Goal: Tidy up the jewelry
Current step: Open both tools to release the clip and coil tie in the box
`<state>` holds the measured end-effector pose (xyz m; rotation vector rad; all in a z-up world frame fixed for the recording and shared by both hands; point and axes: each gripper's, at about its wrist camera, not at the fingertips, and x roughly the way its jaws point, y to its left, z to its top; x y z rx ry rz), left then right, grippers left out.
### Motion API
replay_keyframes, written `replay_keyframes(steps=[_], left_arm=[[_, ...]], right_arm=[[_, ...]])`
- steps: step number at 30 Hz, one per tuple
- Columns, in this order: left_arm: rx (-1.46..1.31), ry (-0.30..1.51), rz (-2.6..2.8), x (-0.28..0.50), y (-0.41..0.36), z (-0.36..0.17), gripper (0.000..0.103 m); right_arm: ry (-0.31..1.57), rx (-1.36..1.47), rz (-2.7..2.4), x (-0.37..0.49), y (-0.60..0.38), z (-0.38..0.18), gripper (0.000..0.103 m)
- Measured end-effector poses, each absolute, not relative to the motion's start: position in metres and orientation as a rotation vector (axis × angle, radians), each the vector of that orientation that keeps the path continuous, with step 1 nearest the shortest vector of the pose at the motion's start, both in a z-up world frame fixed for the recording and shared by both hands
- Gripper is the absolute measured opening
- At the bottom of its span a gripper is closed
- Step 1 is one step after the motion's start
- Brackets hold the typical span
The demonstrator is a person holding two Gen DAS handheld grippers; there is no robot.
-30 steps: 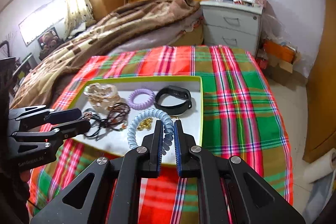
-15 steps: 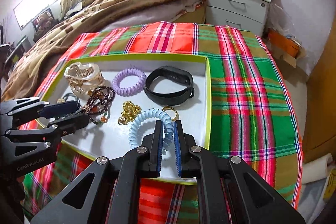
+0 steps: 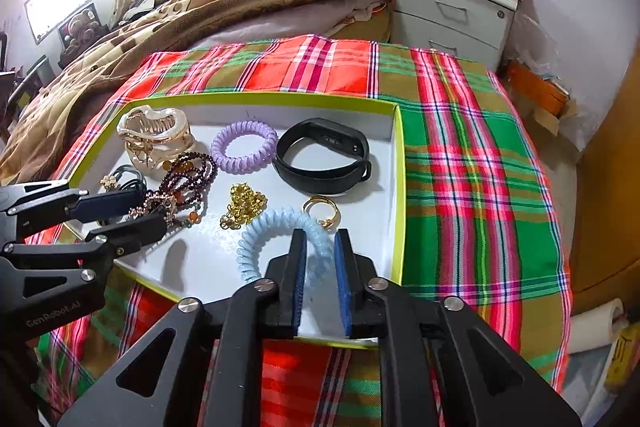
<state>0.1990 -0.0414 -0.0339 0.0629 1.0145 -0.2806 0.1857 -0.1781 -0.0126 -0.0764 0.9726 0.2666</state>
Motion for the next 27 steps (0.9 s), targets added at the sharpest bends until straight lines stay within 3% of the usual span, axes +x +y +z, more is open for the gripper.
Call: replay_keyframes(steps=[2,4,6,27], left_arm=[[0.063,1.014,-0.275,0.197,-0.041,-0.033,0.035],[0.058,1.007,-0.274,0.195,-0.041,-0.03,0.036],[0.048,0.997,-0.271,0.191,-0.04,-0.026,0.037],[0.07,0.819,0.008,0.12,-0.032,0.017,0.04]], right_arm=[[0.964,-0.071,0.268,0.184,-0.178,-0.01,0.017],[0.95,-0.064,0.266,0.182,-0.179,-0.006,0.031],[0.937,-0.048,0.263,0.178,-0.179,-0.002,0.038],[0.755,0.033,0.203,0.103,-0.172,0.048,0.038]])
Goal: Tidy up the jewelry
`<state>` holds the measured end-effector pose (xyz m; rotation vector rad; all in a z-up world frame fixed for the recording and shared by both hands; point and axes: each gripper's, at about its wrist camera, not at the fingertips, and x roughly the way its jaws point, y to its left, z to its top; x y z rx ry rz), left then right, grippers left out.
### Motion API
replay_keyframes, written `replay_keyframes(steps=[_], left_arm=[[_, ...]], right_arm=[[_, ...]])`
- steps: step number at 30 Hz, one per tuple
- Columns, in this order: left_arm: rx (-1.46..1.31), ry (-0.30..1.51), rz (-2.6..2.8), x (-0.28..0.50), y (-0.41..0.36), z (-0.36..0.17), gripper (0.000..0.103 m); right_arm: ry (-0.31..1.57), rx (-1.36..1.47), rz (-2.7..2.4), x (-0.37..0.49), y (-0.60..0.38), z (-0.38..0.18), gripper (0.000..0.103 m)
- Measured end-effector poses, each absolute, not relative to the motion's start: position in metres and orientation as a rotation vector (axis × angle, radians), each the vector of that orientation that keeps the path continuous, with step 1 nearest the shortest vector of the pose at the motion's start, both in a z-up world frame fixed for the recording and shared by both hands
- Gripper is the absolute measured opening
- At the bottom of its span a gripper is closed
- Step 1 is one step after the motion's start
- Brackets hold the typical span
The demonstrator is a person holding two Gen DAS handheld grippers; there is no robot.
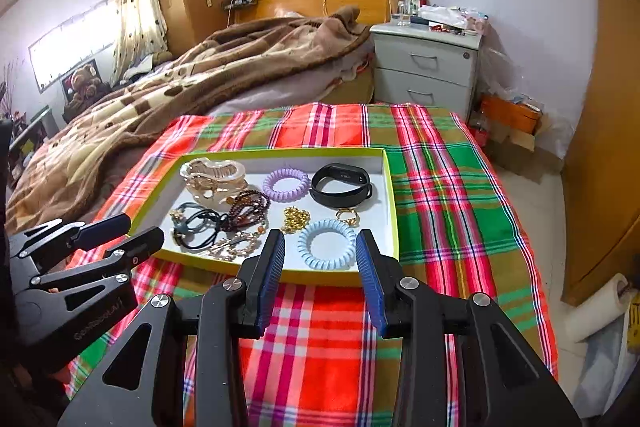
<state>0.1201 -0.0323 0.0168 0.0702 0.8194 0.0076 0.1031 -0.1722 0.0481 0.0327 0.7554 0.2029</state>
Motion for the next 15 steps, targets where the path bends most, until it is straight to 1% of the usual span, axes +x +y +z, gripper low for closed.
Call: replay_keyframes(steps=[15], left_arm=[[0.007,0.837,0.011,0.105,-0.034,0.014,0.04]], right_arm=[[0.74,0.033,0.201,0.085,-0.168,0.048,0.038]])
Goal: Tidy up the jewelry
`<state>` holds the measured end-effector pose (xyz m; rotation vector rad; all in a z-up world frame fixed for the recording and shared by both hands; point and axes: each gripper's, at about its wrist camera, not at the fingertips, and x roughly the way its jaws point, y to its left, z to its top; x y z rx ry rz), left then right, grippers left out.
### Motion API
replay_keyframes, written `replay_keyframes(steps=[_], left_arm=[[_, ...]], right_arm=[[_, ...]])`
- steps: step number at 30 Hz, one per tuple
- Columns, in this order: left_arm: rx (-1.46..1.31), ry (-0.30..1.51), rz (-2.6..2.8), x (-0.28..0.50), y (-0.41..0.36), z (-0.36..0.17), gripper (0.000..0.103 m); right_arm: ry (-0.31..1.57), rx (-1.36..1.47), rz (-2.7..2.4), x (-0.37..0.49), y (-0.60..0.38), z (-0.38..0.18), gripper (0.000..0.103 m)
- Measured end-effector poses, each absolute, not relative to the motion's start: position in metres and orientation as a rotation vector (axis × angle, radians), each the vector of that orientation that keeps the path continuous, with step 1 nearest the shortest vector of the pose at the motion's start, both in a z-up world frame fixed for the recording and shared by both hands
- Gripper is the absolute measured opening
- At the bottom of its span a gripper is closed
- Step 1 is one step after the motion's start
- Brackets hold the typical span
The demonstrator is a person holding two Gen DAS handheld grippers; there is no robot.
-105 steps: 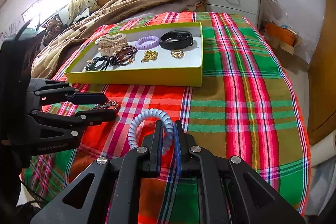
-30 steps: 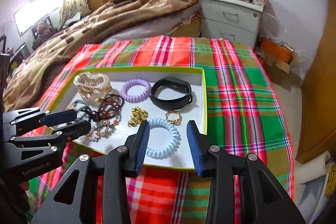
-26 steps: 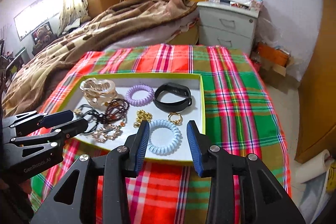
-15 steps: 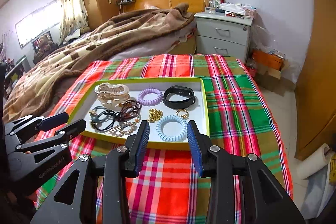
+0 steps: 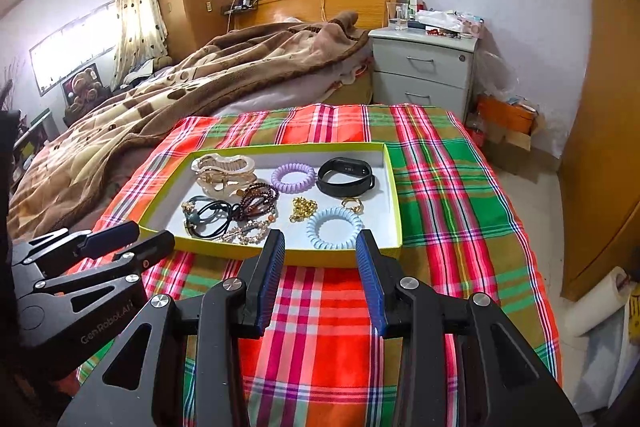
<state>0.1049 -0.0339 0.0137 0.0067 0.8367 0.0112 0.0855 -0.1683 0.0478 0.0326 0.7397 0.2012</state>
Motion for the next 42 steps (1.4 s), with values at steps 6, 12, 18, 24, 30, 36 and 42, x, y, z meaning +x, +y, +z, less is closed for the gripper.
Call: replay_keyframes(steps=[6,12,18,24,30,36,42], left_arm=[[-0.005,0.826,0.019,0.102,-0.033,0.016,0.04],[-0.028,0.823,0.021,0.101,-0.029,0.017,0.04],[-0.037,0.814,0.031,0.099,-0.025,0.019,0.04],[-0.041,0.814,0.032,0.099,-0.024,0.019,0.04],[-0.04,0.811,0.039,0.098,-0.023,0.02,0.04],[-0.041,0.811,0.037,0.097,-0.022,0.021,0.04],[-0.042,0.812,0.041,0.097,-0.022,0.02,0.04]], right_arm=[[0.734,0.037,0.199,0.082,-0.166,0.048,0.038],[0.737,0.036,0.204,0.079,-0.166,0.048,0.038],[0.741,0.03,0.21,0.076,-0.162,0.048,0.038],[0.737,0.027,0.21,0.075,-0.162,0.049,0.038],[0.738,0.031,0.207,0.076,-0.162,0.05,0.038],[0.737,0.031,0.207,0.076,-0.163,0.05,0.038],[0.736,0.031,0.206,0.076,-0.163,0.051,0.038]])
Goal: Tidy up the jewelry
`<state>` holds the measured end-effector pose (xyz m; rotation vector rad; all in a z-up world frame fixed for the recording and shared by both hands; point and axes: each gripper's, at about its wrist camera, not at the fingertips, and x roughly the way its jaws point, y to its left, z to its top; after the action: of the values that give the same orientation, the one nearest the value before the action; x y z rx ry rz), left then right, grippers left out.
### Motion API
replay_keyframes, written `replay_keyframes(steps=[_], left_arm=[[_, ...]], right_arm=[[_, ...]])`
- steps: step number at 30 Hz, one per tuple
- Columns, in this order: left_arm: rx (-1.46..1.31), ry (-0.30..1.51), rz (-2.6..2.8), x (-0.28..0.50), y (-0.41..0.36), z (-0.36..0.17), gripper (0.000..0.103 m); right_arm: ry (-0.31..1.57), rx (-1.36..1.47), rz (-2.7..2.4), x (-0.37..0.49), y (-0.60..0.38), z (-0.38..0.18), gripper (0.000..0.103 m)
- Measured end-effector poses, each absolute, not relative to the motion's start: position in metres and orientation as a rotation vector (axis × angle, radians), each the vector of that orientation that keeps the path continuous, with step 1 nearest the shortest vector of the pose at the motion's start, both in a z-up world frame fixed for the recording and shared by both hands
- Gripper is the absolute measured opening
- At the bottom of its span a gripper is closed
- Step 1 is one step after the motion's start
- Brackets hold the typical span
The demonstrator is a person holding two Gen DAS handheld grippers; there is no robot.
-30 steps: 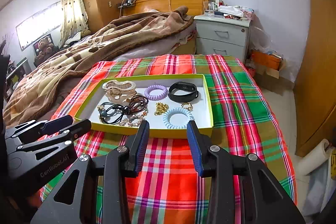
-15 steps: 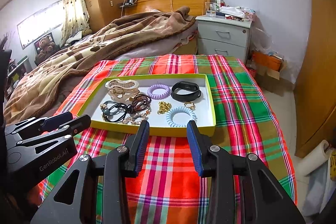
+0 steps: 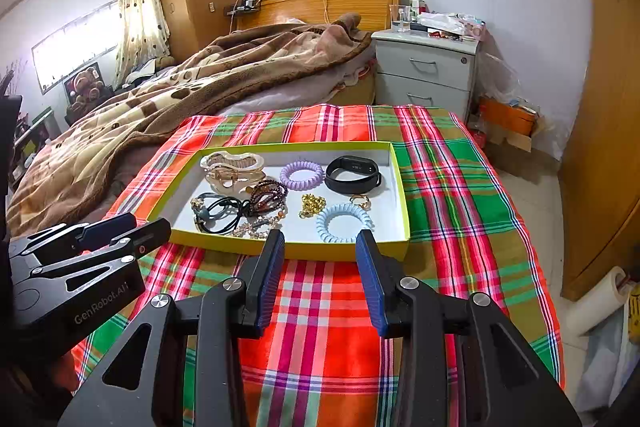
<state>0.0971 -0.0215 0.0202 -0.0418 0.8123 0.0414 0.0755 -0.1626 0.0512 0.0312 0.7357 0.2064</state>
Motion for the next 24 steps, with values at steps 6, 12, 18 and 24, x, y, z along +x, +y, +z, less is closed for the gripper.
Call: replay_keyframes(steps=[6,12,18,24], left_arm=[[-0.04,0.814,0.041,0.0967,-0.0215,0.0195,0.04],[-0.037,0.816,0.039,0.0971,-0.0219,0.0193,0.04],[-0.037,0.819,0.043,0.0977,-0.0221,0.0183,0.04],[-0.047,0.82,0.04,0.0976,-0.0213,0.0186,0.04]], right_arm=[[0.737,0.029,0.207,0.0757,-0.1625,0.0511,0.038],[0.738,0.031,0.208,0.0756,-0.1624,0.0508,0.038],[0.736,0.031,0.209,0.0758,-0.1624,0.0509,0.038],[0.736,0.03,0.206,0.0759,-0.1624,0.051,0.038]])
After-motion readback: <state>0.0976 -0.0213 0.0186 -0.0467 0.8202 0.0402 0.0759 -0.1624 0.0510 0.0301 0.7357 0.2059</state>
